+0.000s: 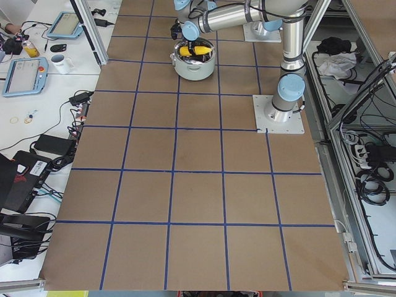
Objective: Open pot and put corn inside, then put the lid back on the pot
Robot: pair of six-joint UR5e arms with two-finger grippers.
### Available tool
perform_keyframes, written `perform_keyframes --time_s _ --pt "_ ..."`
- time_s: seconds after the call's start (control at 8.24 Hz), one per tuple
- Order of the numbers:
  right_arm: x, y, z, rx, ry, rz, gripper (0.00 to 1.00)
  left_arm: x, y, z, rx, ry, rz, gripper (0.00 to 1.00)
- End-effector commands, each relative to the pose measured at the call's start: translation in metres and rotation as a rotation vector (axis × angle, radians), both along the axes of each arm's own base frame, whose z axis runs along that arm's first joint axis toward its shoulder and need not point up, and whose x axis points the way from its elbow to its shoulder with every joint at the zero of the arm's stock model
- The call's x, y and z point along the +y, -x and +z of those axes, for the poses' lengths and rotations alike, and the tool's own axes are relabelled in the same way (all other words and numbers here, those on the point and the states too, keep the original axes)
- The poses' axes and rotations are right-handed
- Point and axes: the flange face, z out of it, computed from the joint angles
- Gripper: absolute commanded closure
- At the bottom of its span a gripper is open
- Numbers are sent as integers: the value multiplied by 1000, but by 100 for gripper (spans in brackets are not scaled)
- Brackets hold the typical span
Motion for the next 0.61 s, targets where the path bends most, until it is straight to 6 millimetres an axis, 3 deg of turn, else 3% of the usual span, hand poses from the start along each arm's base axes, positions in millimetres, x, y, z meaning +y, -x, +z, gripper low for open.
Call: perform_keyframes --time_s 0.0,0.49 --pt "0 0 0 0 1 -1 84 0 0 3 1 6 0 1" --pt "0 0 2 3 8 0 84 7 -7 21 -15 -33 16 0"
